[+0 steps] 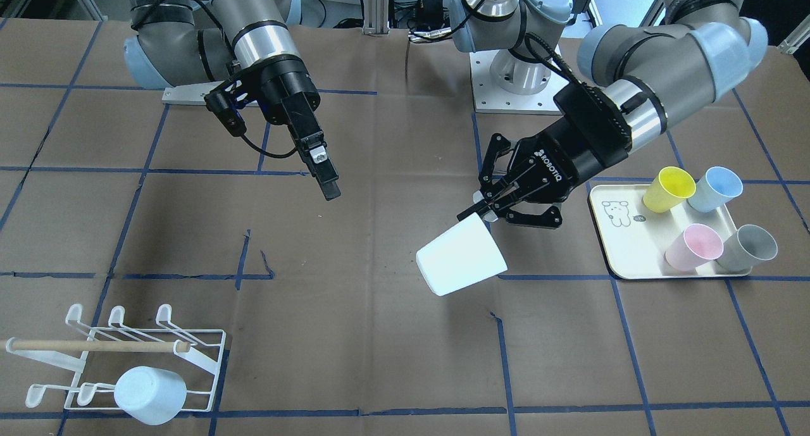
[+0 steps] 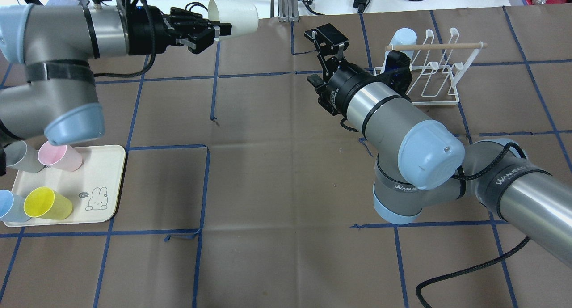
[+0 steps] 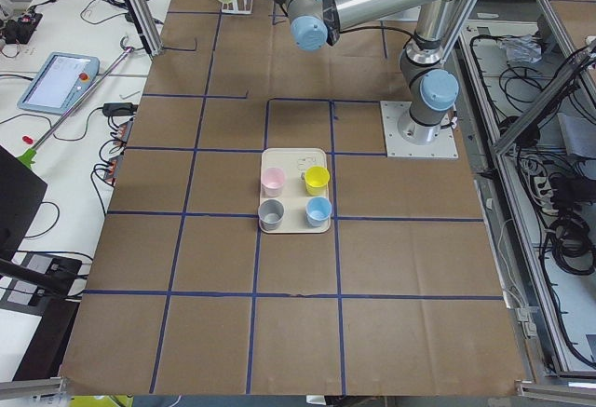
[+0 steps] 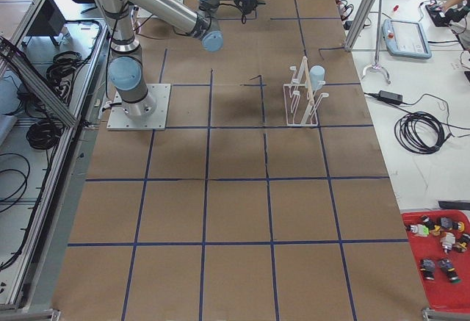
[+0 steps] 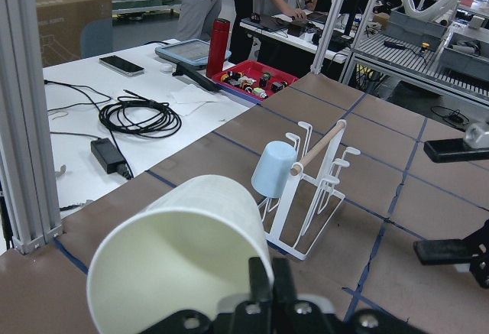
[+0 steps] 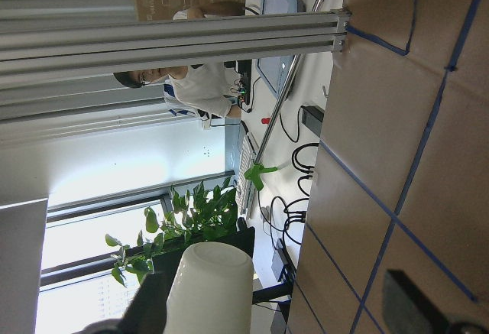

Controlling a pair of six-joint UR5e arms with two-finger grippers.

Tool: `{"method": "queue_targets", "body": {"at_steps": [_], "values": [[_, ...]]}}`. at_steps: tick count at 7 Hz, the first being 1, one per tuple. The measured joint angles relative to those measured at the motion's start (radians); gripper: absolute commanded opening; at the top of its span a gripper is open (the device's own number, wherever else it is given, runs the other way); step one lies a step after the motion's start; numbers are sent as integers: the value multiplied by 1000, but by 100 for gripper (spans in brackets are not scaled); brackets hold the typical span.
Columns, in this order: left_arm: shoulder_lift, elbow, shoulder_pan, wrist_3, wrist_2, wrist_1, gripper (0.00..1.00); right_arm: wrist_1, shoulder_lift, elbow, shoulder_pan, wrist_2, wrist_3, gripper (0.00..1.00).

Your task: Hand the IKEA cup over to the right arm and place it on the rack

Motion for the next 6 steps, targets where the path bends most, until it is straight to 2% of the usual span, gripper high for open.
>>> {"method": "queue_targets", "body": {"at_steps": [2,6], "values": [[10,-120,-2,-49,-63,204,0,45,-10,0,26,-1,69,100],[20,-233,-8,-66,-117,369,1,140,-1,-50,54,0,104,100]]}}
